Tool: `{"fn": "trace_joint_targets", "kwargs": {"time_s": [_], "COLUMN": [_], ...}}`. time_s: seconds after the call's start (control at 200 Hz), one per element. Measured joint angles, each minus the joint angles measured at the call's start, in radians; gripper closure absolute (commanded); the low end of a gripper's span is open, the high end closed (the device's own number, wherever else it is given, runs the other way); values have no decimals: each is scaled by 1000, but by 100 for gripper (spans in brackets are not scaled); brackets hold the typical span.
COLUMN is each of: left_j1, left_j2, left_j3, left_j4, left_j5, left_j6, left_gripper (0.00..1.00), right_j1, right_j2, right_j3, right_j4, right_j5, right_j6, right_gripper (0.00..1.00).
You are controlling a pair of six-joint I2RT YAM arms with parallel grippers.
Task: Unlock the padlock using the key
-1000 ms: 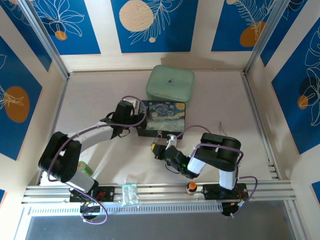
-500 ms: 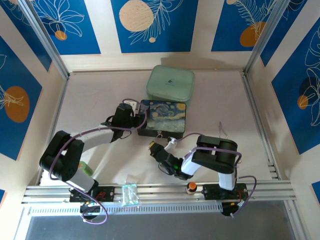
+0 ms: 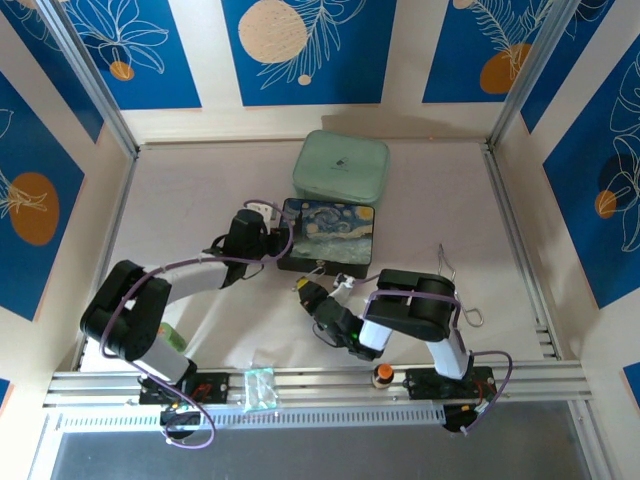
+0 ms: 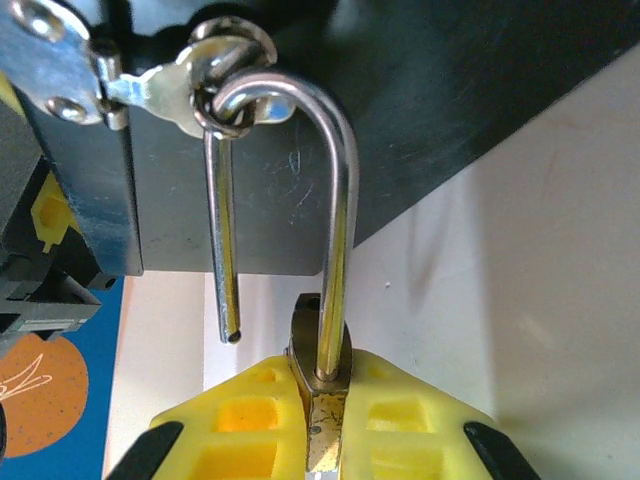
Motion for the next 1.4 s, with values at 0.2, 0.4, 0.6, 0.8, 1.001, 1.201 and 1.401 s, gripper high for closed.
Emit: {"fn": "trace_joint_targets", "kwargs": {"time_s": [0.2, 0.4, 0.6, 0.8, 1.001, 1.201, 1.401], "left_j1": [-3, -5, -11, -23, -39, -43, -43], "left_j2": [8, 19, 31, 32, 46, 67, 72], "left_j3": [6, 16, 21, 25, 32, 15, 13], "left_j4": [2, 0, 11, 10, 22, 85, 103], "left_j5": [-10, -13, -13, -14, -20, -13, -10], "left_j6": [0, 0, 0, -8, -13, -37, -37], "left_gripper": [63, 64, 64, 64, 64, 65, 65], "right_j1": [-32, -40, -26, -30, -58, -109, -119], "right_j2": [0, -29, -102, -21, 17, -20, -53], "right_j3": [-1, -17, -7, -14, -50, -73, -79], "right_j4": [3, -40, -200, -45, 97, 82, 37], "right_j5": [-9, -11, 21, 33, 6, -17, -32], "right_j6": [18, 23, 193, 238, 188, 190, 190], "right_gripper": [95, 95, 95, 95, 95, 95, 95]}}
